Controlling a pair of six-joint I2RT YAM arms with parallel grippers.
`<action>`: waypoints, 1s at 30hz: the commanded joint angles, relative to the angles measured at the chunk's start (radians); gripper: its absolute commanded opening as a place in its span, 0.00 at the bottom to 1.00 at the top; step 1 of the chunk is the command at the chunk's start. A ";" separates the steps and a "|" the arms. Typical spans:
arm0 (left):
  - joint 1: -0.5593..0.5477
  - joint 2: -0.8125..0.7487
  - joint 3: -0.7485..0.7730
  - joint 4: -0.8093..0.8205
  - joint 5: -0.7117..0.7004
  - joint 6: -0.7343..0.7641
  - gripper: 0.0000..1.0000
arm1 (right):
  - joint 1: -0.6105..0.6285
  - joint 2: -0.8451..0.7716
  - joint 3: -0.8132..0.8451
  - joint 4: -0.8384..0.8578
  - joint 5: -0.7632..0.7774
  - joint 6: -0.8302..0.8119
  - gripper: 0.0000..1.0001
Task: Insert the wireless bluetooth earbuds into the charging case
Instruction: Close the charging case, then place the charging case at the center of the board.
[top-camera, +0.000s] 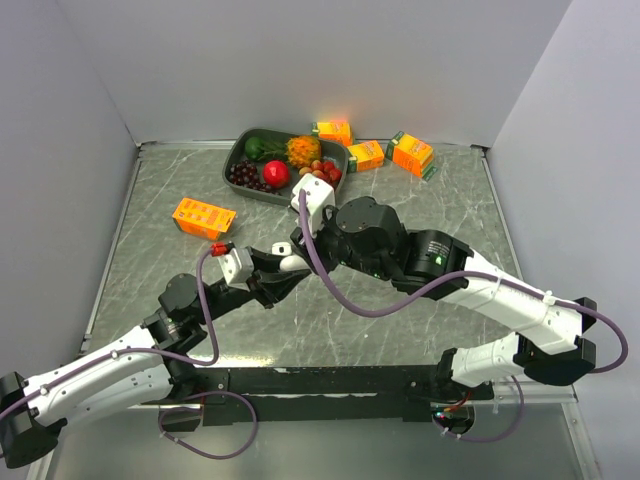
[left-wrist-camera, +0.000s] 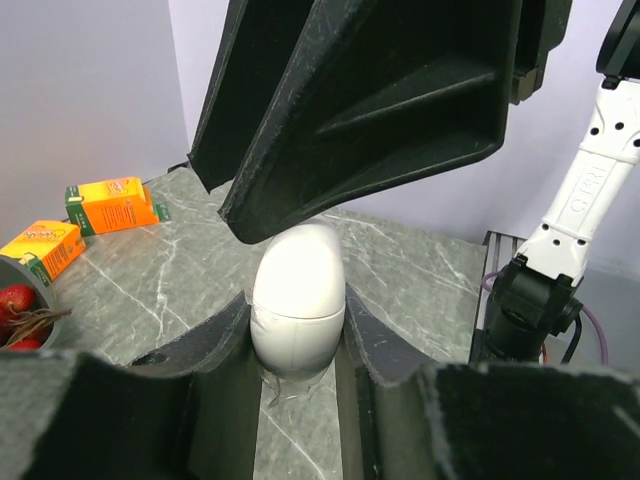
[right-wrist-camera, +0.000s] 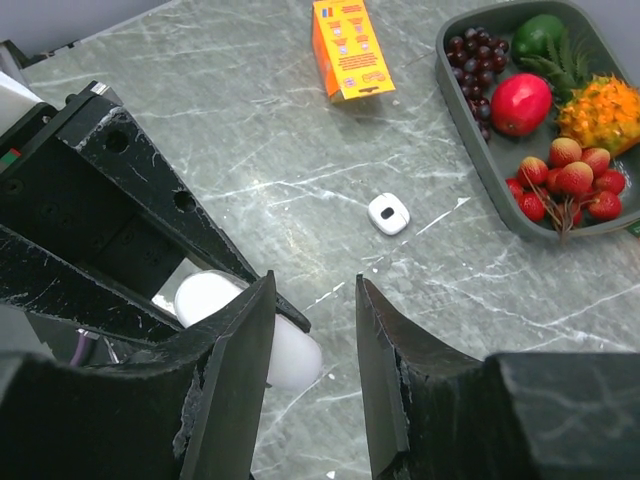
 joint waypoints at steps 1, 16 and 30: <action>0.002 -0.018 0.015 0.058 -0.032 -0.014 0.01 | 0.016 -0.041 -0.024 -0.008 0.014 0.021 0.46; 0.005 0.247 0.080 -0.103 -0.164 -0.299 0.01 | -0.122 -0.243 -0.211 0.125 0.279 0.286 0.72; 0.195 1.045 0.413 0.052 0.184 -0.714 0.02 | -0.176 -0.346 -0.403 0.120 0.247 0.387 0.73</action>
